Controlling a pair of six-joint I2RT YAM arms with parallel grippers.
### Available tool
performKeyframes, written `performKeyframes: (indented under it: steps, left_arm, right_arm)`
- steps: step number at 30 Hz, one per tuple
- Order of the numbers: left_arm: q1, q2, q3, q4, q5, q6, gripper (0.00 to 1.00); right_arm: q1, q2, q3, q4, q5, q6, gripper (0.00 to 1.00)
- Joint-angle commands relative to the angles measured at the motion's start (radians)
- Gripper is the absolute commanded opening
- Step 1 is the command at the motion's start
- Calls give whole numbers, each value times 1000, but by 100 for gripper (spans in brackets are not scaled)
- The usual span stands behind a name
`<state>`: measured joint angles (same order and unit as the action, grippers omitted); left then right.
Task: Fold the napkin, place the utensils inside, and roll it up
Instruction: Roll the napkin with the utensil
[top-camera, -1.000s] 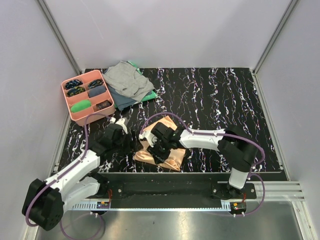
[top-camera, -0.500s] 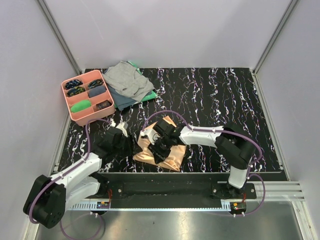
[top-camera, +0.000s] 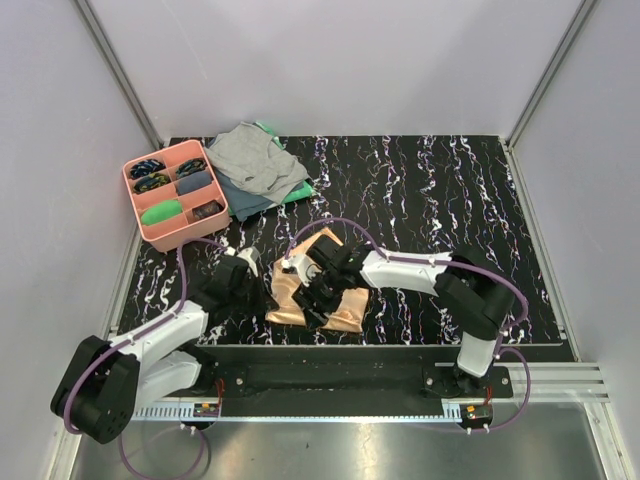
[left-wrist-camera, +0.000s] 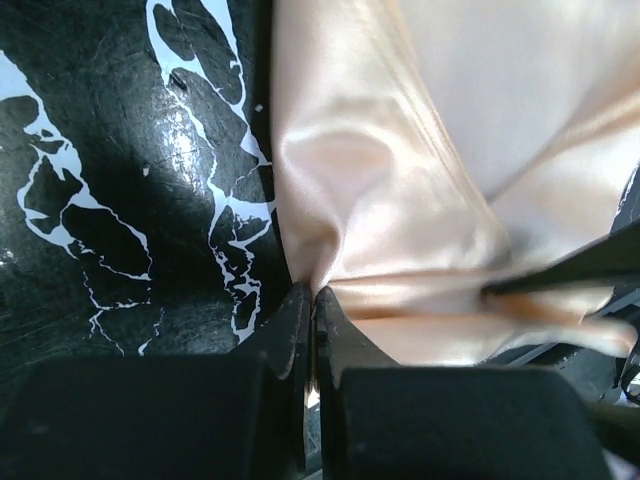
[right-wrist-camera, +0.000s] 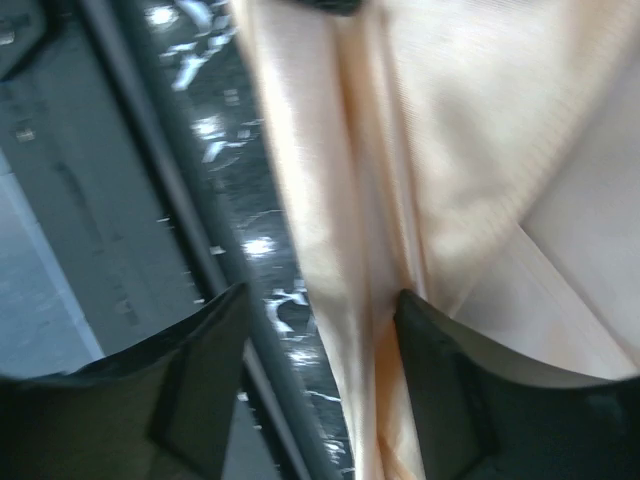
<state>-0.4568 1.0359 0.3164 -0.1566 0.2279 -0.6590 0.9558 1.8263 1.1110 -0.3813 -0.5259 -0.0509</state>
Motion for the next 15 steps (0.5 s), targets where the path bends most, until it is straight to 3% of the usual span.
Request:
performKeyframes:
  steps: [1, 5, 9, 15]
  left_arm:
    - [4, 15, 73, -47, -10, 27, 0]
    - [4, 41, 101, -96, -7, 29, 0]
    - [7, 70, 124, -107, 21, 38, 0]
    - [12, 85, 142, -129, 36, 55, 0]
  right_arm:
    - [30, -105, 13, -22, 266, 16, 72]
    - [167, -174, -29, 74, 504, -7, 79]
    - [242, -174, -99, 203, 702, -50, 79]
    - [255, -115, -115, 260, 695, -107, 79]
